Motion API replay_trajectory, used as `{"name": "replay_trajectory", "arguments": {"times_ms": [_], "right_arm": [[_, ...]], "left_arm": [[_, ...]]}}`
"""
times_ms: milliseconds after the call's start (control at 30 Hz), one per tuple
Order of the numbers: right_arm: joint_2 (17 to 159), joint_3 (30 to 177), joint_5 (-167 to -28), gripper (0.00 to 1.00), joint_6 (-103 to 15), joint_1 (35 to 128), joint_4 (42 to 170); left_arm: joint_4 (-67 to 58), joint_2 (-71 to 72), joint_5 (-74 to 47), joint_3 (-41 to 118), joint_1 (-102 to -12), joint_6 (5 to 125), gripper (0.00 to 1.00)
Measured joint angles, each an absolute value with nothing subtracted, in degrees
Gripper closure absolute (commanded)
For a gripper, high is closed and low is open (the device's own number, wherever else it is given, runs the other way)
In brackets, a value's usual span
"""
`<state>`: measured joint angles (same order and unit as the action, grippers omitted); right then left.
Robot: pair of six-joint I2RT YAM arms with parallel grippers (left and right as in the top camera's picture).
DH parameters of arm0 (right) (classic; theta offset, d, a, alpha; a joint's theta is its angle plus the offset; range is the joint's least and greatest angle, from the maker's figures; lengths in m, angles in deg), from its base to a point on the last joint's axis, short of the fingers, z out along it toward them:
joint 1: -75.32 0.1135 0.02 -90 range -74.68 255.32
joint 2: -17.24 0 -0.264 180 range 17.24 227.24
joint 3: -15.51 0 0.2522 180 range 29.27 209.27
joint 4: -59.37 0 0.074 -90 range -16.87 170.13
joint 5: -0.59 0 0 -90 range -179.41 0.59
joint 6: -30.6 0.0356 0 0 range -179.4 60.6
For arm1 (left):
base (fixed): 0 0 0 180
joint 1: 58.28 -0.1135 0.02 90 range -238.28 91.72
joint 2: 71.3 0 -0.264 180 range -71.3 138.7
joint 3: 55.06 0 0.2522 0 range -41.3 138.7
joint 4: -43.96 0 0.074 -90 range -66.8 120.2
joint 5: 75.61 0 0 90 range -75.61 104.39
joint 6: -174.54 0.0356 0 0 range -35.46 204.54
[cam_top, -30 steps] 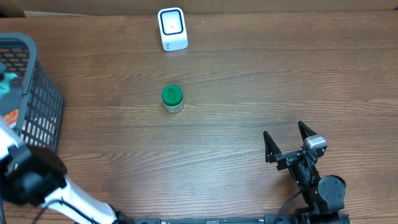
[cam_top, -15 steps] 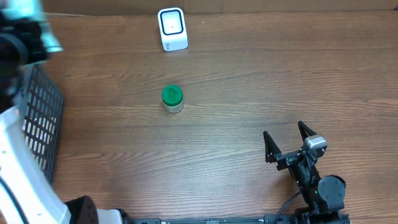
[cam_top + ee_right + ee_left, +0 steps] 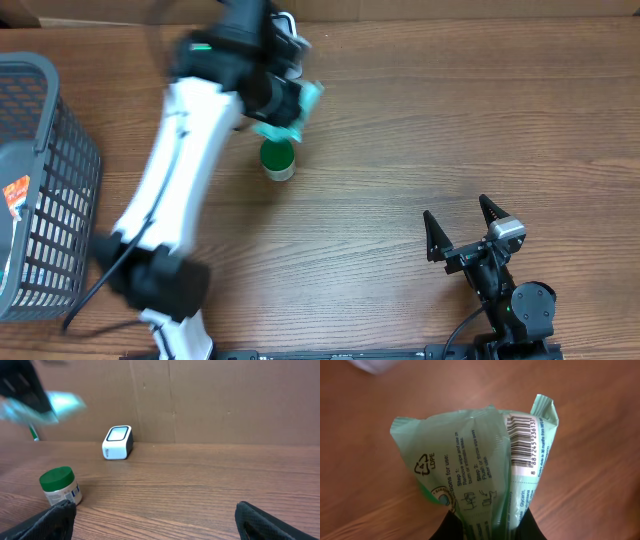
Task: Scan the item barcode
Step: 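Place the green packet on the table right of the jar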
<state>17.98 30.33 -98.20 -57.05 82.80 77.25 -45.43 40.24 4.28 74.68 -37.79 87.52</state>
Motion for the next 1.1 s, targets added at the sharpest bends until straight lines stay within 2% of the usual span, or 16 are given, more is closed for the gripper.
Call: {"name": "replay_trajectory", "arguments": {"times_ms": [333, 367, 467, 500, 633, 1100], "right_arm": [[18.0, 30.3, -98.2, 0.0, -57.0, 82.8, 77.2], [18.0, 30.3, -98.2, 0.0, -57.1, 82.8, 77.2], [18.0, 30.3, -98.2, 0.0, -57.1, 82.8, 77.2], [18.0, 30.3, -98.2, 0.0, -57.1, 82.8, 77.2], [18.0, 30.3, -98.2, 0.0, -57.1, 82.8, 77.2], [18.0, 30.3, -98.2, 0.0, -57.0, 82.8, 77.3]], "left_arm": [[-43.5, 52.4, 4.3, 73.5, -29.8, 84.9, 0.94], [-43.5, 52.8, 4.3, 73.5, -29.3, 84.4, 0.9], [-43.5, 53.8, 4.3, 73.5, -28.2, 83.0, 0.63], [-43.5, 54.1, 4.3, 73.5, -27.9, 82.6, 0.57], [-43.0, 54.4, 4.3, 73.5, -27.5, 81.6, 0.42], [-42.4, 54.4, 4.3, 75.9, -27.6, 81.8, 0.43]]}}
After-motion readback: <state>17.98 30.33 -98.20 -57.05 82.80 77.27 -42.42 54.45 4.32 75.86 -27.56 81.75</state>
